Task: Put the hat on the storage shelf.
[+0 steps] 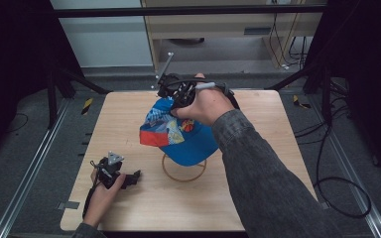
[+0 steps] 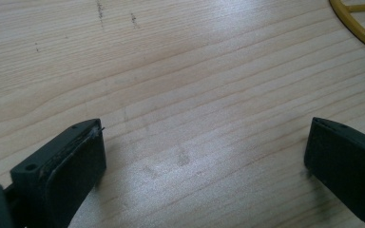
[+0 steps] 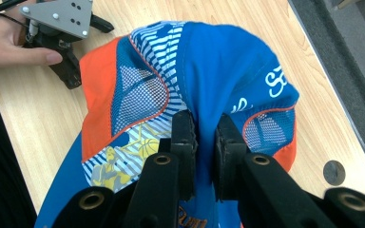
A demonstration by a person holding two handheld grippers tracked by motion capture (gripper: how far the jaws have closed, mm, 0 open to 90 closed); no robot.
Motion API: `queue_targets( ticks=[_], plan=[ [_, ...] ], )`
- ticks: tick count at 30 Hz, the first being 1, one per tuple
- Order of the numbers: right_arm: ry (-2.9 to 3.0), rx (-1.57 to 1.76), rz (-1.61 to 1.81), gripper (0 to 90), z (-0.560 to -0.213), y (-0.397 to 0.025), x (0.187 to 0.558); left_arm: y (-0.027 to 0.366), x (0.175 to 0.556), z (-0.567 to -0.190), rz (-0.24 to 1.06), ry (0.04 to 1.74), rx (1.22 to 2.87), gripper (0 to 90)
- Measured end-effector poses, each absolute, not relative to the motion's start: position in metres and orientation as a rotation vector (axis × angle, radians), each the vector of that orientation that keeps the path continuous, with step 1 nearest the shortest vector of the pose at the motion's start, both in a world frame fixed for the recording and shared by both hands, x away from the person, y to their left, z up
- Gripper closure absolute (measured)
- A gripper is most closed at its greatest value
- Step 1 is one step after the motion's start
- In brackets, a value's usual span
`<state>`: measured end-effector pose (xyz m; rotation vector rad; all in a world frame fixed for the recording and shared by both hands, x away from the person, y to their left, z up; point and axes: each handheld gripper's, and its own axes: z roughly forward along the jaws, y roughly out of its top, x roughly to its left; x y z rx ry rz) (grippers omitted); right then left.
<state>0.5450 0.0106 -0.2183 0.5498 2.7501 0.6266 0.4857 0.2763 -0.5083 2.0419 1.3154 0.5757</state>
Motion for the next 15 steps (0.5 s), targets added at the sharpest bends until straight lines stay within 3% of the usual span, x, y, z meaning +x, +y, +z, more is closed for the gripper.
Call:
queue_targets(
  ticks=[15],
  plan=[
    [2.752, 0.563, 0.632, 62.5, -0.2234, 0.0097, 0.5421, 0.276, 0.4857, -0.5085, 0.576, 1.317, 2.037, 0.0]
  ],
)
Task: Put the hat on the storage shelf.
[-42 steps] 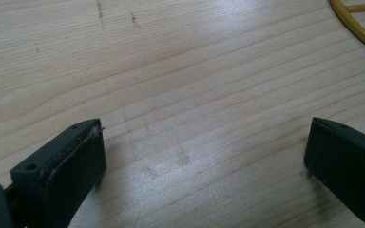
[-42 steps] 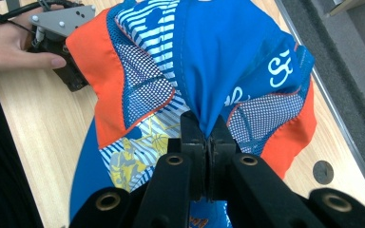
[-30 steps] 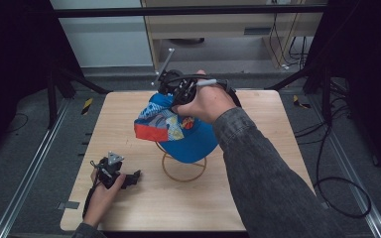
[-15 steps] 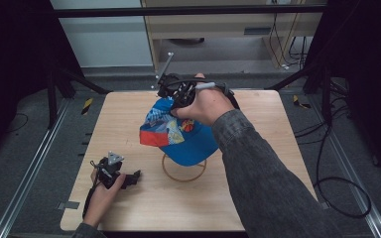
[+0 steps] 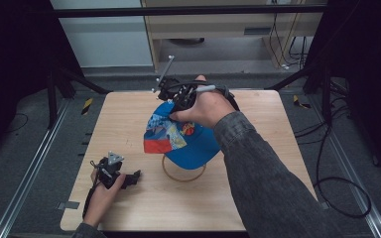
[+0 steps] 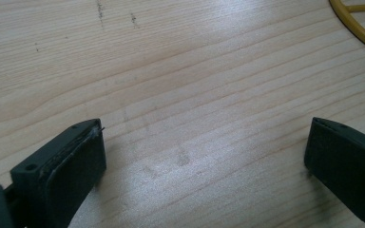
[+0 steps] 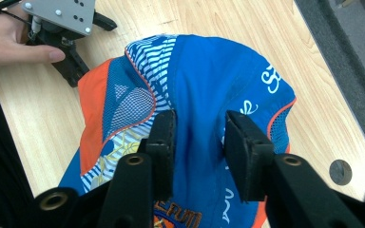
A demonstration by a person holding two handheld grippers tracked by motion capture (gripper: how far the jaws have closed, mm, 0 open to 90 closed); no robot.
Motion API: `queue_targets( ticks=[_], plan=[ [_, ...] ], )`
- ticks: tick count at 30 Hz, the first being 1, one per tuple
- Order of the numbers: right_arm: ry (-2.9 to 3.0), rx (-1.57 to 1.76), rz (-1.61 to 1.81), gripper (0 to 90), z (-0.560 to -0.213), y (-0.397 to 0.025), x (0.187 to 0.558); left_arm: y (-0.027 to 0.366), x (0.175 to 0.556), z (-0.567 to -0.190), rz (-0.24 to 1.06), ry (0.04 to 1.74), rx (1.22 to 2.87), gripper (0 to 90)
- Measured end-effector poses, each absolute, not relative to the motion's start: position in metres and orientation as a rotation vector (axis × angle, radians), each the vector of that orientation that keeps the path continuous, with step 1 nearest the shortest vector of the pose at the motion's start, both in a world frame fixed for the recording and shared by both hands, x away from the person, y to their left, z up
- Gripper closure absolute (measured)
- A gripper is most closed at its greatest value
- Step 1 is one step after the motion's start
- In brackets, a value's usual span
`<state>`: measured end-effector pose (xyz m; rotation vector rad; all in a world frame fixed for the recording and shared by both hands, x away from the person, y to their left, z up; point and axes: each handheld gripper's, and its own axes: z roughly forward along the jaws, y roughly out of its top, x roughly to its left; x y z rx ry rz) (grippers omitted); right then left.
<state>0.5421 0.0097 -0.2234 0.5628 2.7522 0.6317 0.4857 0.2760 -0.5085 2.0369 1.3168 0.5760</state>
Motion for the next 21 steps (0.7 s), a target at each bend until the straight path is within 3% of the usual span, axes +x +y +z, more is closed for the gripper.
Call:
queue_targets(
  ticks=[21],
  plan=[
    [2.753, 0.607, 0.627, 39.7, -0.2264, 0.0067, 0.5432, 0.2759, 0.4858, -0.5085, 0.576, 1.317, 2.036, 0.0]
  ],
)
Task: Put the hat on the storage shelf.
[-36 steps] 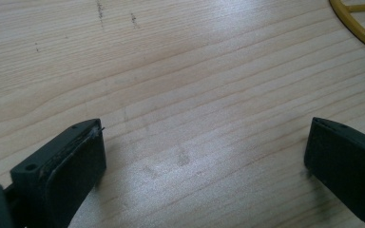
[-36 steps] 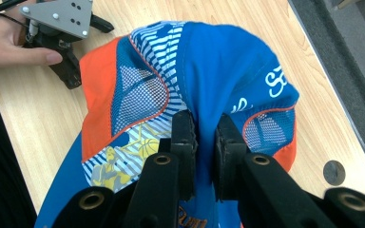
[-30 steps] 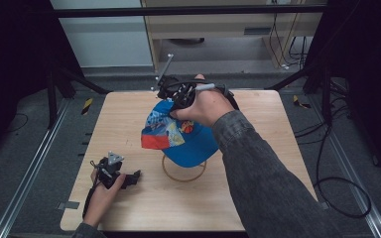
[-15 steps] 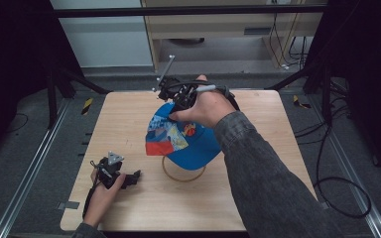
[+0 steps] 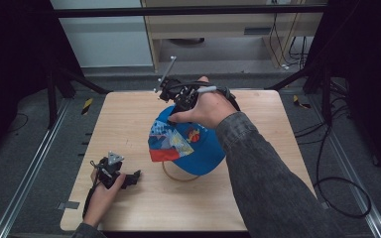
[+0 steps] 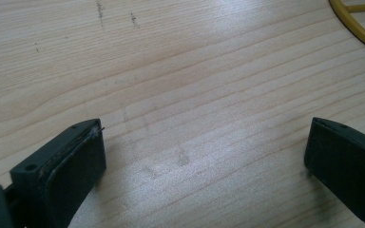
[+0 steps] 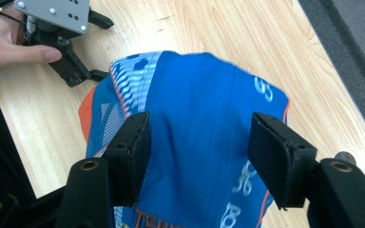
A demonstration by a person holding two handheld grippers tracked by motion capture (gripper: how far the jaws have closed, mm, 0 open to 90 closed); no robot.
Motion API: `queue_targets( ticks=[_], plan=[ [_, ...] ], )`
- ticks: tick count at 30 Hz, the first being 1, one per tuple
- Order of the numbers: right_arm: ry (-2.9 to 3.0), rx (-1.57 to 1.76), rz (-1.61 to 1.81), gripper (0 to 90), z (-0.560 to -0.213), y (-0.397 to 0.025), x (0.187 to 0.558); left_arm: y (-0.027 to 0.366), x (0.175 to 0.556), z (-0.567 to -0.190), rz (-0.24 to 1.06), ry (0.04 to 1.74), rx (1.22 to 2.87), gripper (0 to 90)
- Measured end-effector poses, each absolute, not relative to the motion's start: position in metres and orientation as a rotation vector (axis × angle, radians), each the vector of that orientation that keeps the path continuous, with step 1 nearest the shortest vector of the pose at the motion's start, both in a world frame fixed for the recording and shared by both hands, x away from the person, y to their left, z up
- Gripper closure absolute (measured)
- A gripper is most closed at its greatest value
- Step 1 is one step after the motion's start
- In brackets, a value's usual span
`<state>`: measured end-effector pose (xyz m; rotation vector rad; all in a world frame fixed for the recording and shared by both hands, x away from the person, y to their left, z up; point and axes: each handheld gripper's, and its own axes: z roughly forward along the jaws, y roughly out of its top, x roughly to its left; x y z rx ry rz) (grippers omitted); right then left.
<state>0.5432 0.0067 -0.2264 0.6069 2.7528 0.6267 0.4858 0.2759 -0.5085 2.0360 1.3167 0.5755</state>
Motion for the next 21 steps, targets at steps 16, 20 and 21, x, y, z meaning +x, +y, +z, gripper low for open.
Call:
queue_targets(
  ticks=[16, 20, 21],
  plan=[
    [2.743, 0.625, 0.648, 38.2, -0.224, 0.0, 0.543, 0.276, 0.486, -0.509, 0.576, 1.316, 2.036, 0.0],
    [2.74, 0.631, 0.66, 38.0, -0.222, -0.003, 0.543, 0.276, 0.486, -0.509, 0.575, 1.316, 2.037, 0.0],
    [2.738, 0.631, 0.66, 38.0, -0.222, -0.004, 0.542, 0.276, 0.486, -0.509, 0.576, 1.316, 2.036, 0.0]
  ],
)
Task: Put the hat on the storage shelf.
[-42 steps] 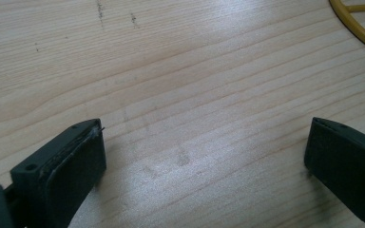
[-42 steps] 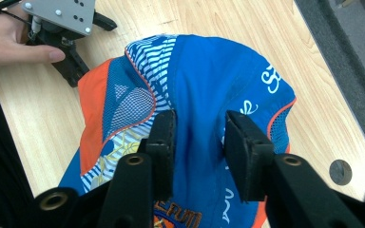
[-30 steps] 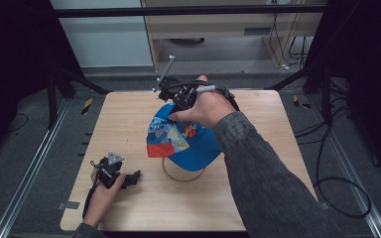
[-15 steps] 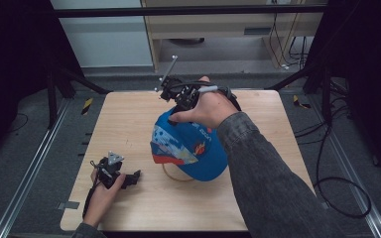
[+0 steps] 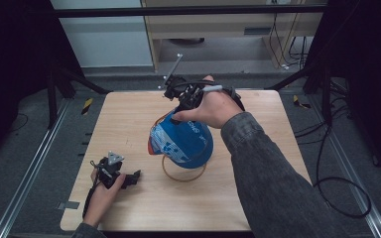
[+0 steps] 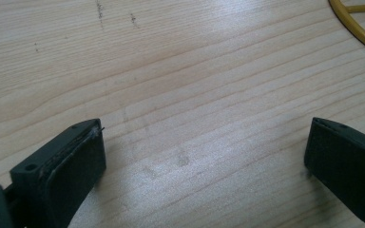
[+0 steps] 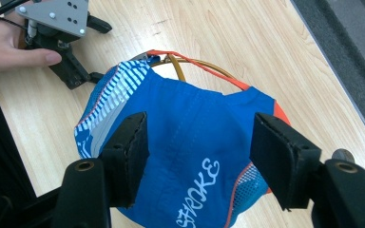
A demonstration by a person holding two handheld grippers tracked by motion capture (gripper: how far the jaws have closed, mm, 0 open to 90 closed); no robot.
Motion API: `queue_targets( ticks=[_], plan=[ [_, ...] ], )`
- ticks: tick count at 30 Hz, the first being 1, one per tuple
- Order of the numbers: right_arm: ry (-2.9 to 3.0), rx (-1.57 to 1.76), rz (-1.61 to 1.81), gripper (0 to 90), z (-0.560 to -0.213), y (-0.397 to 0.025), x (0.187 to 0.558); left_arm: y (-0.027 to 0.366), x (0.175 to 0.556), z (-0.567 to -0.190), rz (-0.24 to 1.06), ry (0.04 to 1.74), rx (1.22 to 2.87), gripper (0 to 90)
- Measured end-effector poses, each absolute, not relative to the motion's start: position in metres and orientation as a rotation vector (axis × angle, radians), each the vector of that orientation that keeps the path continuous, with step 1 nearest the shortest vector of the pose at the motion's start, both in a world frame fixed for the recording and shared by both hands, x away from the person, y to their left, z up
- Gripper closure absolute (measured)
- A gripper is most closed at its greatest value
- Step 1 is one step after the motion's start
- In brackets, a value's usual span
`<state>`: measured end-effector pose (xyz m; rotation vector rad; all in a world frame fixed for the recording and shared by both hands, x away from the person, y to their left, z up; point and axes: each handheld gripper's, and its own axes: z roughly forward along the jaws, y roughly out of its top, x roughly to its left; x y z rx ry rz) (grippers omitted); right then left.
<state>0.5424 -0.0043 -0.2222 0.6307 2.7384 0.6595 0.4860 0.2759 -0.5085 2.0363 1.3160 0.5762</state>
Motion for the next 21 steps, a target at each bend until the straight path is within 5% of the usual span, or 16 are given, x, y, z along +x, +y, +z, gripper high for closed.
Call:
queue_targets(
  ticks=[21],
  plan=[
    [2.722, 0.66, 0.701, 37.8, -0.219, -0.028, 0.536, 0.276, 0.486, -0.509, 0.576, 1.316, 2.036, 0.0]
  ],
)
